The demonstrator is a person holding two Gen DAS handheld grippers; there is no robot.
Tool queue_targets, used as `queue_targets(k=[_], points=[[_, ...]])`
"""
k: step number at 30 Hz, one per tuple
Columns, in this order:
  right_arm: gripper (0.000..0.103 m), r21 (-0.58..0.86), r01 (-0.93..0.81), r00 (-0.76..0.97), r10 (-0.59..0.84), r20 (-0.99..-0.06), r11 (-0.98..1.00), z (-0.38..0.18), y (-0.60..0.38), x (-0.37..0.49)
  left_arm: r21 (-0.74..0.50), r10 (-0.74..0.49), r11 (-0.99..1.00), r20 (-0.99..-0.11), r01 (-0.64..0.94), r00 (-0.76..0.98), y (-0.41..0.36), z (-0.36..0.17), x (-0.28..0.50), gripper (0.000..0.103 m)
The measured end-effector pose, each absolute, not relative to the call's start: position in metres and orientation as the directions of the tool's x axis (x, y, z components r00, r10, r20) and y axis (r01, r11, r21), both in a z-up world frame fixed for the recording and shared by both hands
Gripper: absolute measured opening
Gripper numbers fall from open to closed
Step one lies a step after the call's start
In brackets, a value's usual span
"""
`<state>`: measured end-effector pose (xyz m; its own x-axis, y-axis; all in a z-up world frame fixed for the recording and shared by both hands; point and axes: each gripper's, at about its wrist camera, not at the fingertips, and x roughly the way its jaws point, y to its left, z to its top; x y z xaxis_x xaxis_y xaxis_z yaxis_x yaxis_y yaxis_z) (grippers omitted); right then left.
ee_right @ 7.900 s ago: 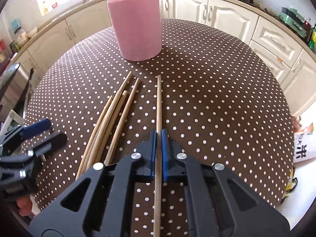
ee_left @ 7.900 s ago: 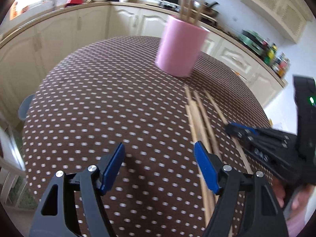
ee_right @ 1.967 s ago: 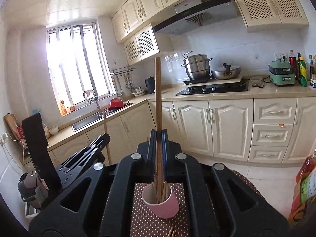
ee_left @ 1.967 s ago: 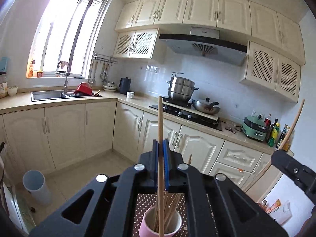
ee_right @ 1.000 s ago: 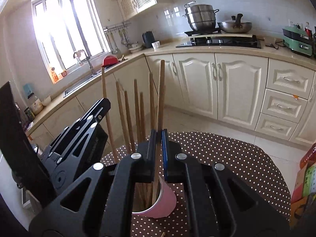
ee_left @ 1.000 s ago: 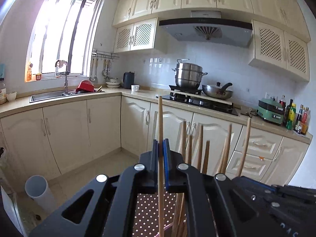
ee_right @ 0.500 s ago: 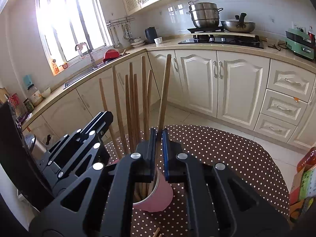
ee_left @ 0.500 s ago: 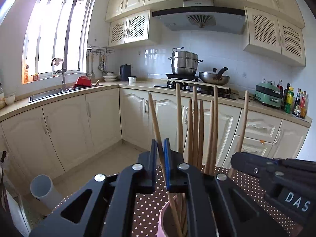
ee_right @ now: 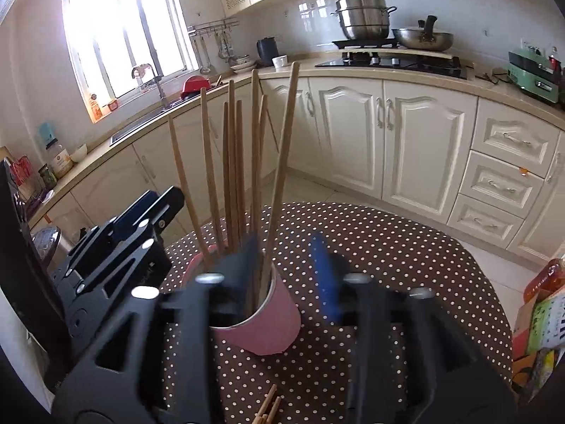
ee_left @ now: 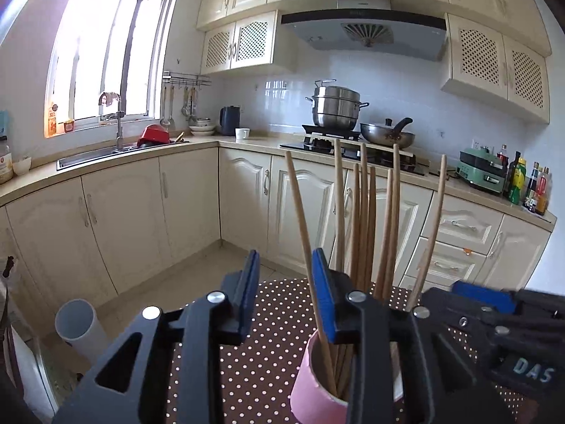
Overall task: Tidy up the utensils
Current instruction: 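Open both grippers to release the chopsticks into the cup, then withdraw both open grippers and move them down to the loose chopsticks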
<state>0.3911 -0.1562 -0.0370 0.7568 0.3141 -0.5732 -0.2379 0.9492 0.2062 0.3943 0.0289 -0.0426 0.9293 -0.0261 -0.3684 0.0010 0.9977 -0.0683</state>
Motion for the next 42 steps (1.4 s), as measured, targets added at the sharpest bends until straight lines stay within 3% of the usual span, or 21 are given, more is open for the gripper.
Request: queue_targets(k=[7, 10, 15, 26, 32, 42], points=[[0.068, 0.159, -0.217, 0.796, 0.269, -0.542, 0.963, -0.027, -0.157, 0.372, -0.048, -0.029, 0.999, -0.37, 0.013, 0.929, 0.028, -0.038, 0.374, 0.046], [0.072, 0.153, -0.216, 0.802, 0.265, -0.536, 0.964, -0.022, -0.157, 0.362, -0.046, -0.026, 0.999, -0.36, 0.01, 0.933, 0.029, -0.035, 0.362, 0.055], [0.084, 0.12, -0.214, 0.824, 0.245, -0.511, 0.969, -0.014, -0.16, 0.341, -0.05, -0.035, 0.999, -0.353, 0.018, 0.935, 0.031, -0.026, 0.337, 0.062], [0.091, 0.11, -0.198, 0.855, 0.227, -0.466, 0.974, -0.01, -0.171, 0.279, -0.051, -0.072, 0.997, -0.332, 0.058, 0.941, 0.035, -0.012, 0.272, 0.079], [0.091, 0.176, -0.096, 0.883, 0.165, -0.439, 0.98, -0.011, -0.178, 0.248, -0.038, -0.065, 0.998, -0.313, 0.056, 0.948, 0.033, -0.008, 0.241, 0.081], [0.092, 0.251, -0.083, 0.878, 0.19, -0.44, 0.964, -0.023, -0.188, 0.21, -0.091, -0.103, 0.993, -0.337, 0.077, 0.936, 0.044, -0.018, 0.199, 0.082]])
